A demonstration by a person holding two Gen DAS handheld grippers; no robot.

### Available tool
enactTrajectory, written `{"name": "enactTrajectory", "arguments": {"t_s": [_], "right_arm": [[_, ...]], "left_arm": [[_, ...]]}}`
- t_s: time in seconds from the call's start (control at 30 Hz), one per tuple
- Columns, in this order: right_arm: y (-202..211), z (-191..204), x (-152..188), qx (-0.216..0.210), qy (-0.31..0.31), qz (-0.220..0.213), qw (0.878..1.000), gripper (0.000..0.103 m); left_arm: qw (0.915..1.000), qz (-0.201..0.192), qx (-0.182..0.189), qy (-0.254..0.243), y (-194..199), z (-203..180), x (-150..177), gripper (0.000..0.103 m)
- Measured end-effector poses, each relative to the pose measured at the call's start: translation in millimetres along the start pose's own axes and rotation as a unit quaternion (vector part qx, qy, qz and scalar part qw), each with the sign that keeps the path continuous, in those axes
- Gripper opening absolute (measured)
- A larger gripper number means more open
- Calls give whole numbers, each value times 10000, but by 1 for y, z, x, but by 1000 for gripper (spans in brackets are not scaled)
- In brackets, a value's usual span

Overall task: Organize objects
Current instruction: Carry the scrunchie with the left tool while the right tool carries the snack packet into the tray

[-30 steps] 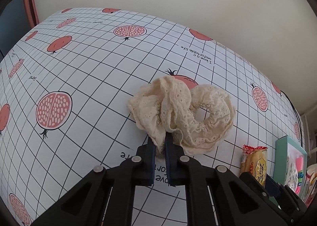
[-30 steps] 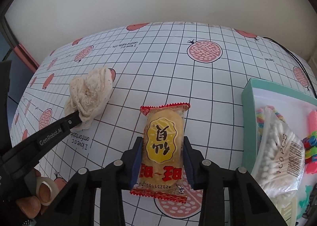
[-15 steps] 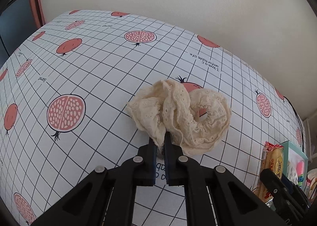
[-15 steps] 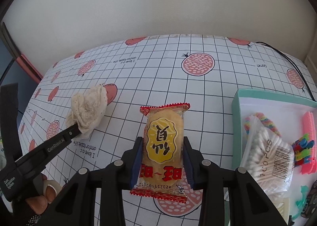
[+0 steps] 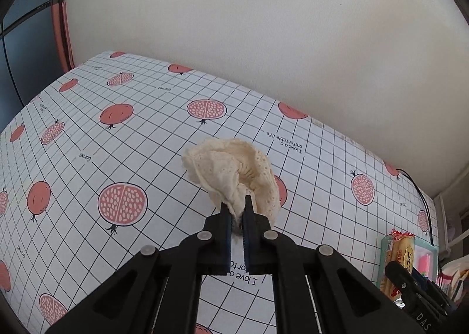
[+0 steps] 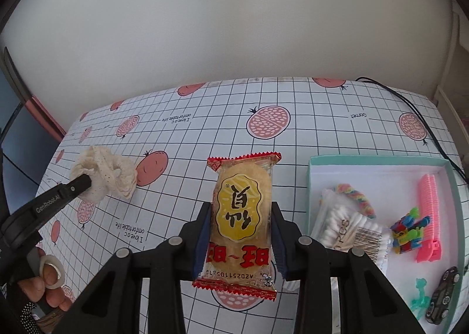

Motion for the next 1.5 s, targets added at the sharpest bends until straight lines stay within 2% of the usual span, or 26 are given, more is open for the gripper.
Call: {"name": "enactTrajectory", "arguments": {"t_s": [0.37,0.6,0.97,1.23,1.5], "right_arm": [[27,-44,-15,178,-298,-160,9993,39],[46,-84,-22,434,-460,-212,9978,39],[77,-153,-29,811,-770,-286,9933,39],[94,-194,-20,1083,-868,-272,9899,39],[99,-220,-15,1209,-991,-219,9875,39]], "left_arm": [[9979,-465,402,-195,43,-48,-24,6],[9941,-561,870,-333,70,-91,-25,6],[9843,-529,1506,-757,98,-168,-7,6],[9759,-390,1885,-1027,108,-220,15,6],[9687,-278,2112,-1273,112,-256,34,6]]}}
Point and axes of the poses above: each gripper's, at about its wrist camera, not at the fingertips, and y roughly against the way its jaws point, z to its left, x to its underside, the point moved 10 cm from there along -y, roughly the way its jaws point, and after that the axes turned 10 degrees about -z, right-handed, at the moved point
